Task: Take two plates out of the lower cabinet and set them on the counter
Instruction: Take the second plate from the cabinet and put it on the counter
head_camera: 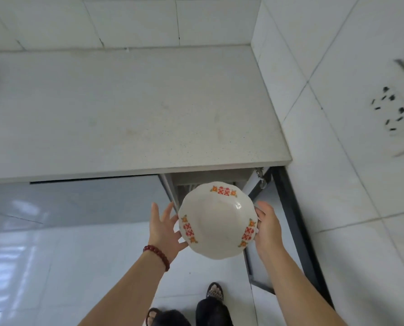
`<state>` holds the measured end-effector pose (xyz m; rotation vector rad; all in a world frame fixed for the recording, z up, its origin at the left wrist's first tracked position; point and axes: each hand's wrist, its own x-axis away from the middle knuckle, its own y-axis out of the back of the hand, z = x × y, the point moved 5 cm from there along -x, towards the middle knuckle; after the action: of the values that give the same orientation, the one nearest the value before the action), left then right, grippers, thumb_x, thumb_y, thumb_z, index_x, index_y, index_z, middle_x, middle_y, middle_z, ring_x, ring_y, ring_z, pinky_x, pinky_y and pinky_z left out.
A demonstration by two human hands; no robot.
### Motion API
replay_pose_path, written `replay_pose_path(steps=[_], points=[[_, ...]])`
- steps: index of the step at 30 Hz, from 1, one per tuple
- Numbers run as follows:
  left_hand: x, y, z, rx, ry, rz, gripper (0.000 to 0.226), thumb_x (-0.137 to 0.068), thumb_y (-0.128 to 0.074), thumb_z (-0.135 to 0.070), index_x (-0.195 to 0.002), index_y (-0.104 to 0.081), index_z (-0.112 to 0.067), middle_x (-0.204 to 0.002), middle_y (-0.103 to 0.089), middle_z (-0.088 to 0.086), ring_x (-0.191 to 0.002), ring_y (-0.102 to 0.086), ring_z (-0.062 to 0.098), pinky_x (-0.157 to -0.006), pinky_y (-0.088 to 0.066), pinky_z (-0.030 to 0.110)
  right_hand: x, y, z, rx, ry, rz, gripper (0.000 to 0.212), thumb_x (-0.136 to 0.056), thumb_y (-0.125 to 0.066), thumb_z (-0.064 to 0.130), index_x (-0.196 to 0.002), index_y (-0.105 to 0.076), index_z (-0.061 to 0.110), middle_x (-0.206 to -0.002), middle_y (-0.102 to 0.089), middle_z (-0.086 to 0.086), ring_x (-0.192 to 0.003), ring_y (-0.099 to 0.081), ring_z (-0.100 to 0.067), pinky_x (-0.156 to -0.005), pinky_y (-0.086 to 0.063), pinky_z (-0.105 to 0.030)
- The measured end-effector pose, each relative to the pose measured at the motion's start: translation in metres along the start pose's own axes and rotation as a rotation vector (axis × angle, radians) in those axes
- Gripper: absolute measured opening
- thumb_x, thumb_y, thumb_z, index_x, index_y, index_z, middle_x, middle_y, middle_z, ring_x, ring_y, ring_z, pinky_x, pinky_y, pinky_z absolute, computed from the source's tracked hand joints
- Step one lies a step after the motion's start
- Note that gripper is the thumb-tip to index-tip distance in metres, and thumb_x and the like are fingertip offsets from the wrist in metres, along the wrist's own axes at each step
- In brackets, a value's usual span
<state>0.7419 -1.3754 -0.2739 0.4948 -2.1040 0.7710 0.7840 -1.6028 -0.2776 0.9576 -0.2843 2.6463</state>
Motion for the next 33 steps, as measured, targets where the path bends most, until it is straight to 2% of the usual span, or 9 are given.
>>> replay_pose_path(steps=[3, 5, 7, 11, 14, 17, 26, 30, 33], points=[[0.034, 0.016, -0.013, 0.035, -0.036, 0.010, 0.070, -0.082, -0.021, -0.075, -0.140, -0.035, -0.037, -0.152, -0.031, 0.000, -0.133, -0.034, 0.038, -0.101, -0.028, 0.064, 0.030, -0.012, 0.008, 0.012, 0.044, 0.032, 0.019, -0.092, -0.045, 0.037, -0.097, -0.061, 0.029, -0.080, -0.071, 0.014, -0.077, -0.068, -0.010, -0.071, -0.054, -0.035], [0.057, 0.031, -0.023, 0.061, -0.073, 0.011, 0.070, -0.082, -0.022, -0.075, -0.140, -0.036, -0.037, -0.151, -0.032, 0.000, -0.132, -0.035, 0.038, -0.100, -0.029, 0.064, 0.051, -0.026, 0.009, 0.015, 0.074, 0.060, 0.018, -0.093, -0.046, 0.036, -0.101, -0.060, 0.031, -0.085, -0.070, 0.015, -0.080, -0.067, -0.009, -0.063, -0.051, -0.029], [0.077, 0.050, -0.035, 0.079, -0.116, 0.004, 0.070, -0.082, -0.022, -0.074, -0.139, -0.037, -0.037, -0.151, -0.033, 0.000, -0.131, -0.036, 0.037, -0.097, -0.031, 0.062, 0.072, -0.044, 0.007, 0.012, 0.093, 0.102, 0.020, -0.092, -0.046, 0.036, -0.104, -0.061, 0.029, -0.089, -0.070, 0.013, -0.088, -0.065, -0.010, -0.063, -0.049, -0.026], [0.121, 0.102, -0.057, 0.119, -0.196, -0.019, 0.070, -0.082, -0.022, -0.074, -0.139, -0.037, -0.036, -0.151, -0.034, 0.000, -0.131, -0.036, 0.038, -0.098, -0.030, 0.064, 0.120, -0.089, -0.003, -0.026, 0.078, 0.210, 0.031, -0.093, -0.046, 0.037, -0.119, -0.058, 0.025, -0.115, -0.066, 0.006, -0.105, -0.061, -0.015, -0.081, -0.048, -0.033], [0.151, 0.145, -0.075, 0.143, -0.265, -0.042, 0.071, -0.082, -0.022, -0.074, -0.139, -0.038, -0.035, -0.150, -0.035, 0.001, -0.131, -0.035, 0.039, -0.099, -0.029, 0.065, 0.156, -0.123, -0.015, 0.016, 0.098, 0.290, 0.023, -0.094, -0.042, 0.041, -0.108, -0.058, 0.034, -0.117, -0.063, 0.008, -0.106, -0.058, -0.014, -0.087, -0.044, -0.037], [0.184, 0.193, -0.089, 0.175, -0.322, -0.057, 0.070, -0.082, -0.023, -0.074, -0.139, -0.038, -0.035, -0.149, -0.036, 0.002, -0.131, -0.036, 0.039, -0.099, -0.029, 0.065, 0.191, -0.158, -0.036, 0.038, 0.078, 0.354, 0.043, -0.096, -0.035, 0.046, -0.129, -0.053, 0.026, -0.132, -0.058, 0.002, -0.116, -0.055, -0.020, -0.095, -0.041, -0.043], [0.275, 0.346, -0.108, 0.296, -0.488, -0.195, 0.065, -0.084, -0.026, -0.070, -0.137, -0.041, -0.036, -0.149, -0.036, 0.000, -0.131, -0.036, 0.036, -0.103, -0.026, 0.065, 0.294, -0.273, -0.117, 0.137, 0.048, 0.572, 0.045, -0.095, -0.033, 0.047, -0.128, -0.052, 0.024, -0.137, -0.054, -0.005, -0.114, -0.053, -0.022, -0.086, -0.040, -0.041], [0.310, 0.414, -0.108, 0.386, -0.559, -0.277, 0.065, -0.083, -0.024, -0.071, -0.138, -0.039, -0.038, -0.150, -0.034, -0.002, -0.131, -0.036, 0.035, -0.104, -0.026, 0.063, 0.334, -0.331, -0.156, 0.217, 0.023, 0.716, 0.045, -0.094, -0.034, 0.047, -0.129, -0.051, 0.023, -0.133, -0.057, -0.003, -0.108, -0.057, -0.018, -0.074, -0.044, -0.035], [0.333, 0.462, -0.111, 0.468, -0.604, -0.331, 0.064, -0.083, -0.025, -0.071, -0.135, -0.041, -0.039, -0.149, -0.035, -0.002, -0.131, -0.036, 0.035, -0.105, -0.025, 0.063, 0.363, -0.376, -0.184, 0.288, 0.008, 0.808, 0.048, -0.092, -0.035, 0.047, -0.131, -0.051, 0.023, -0.125, -0.060, 0.000, -0.104, -0.059, -0.015, -0.072, -0.046, -0.035]])
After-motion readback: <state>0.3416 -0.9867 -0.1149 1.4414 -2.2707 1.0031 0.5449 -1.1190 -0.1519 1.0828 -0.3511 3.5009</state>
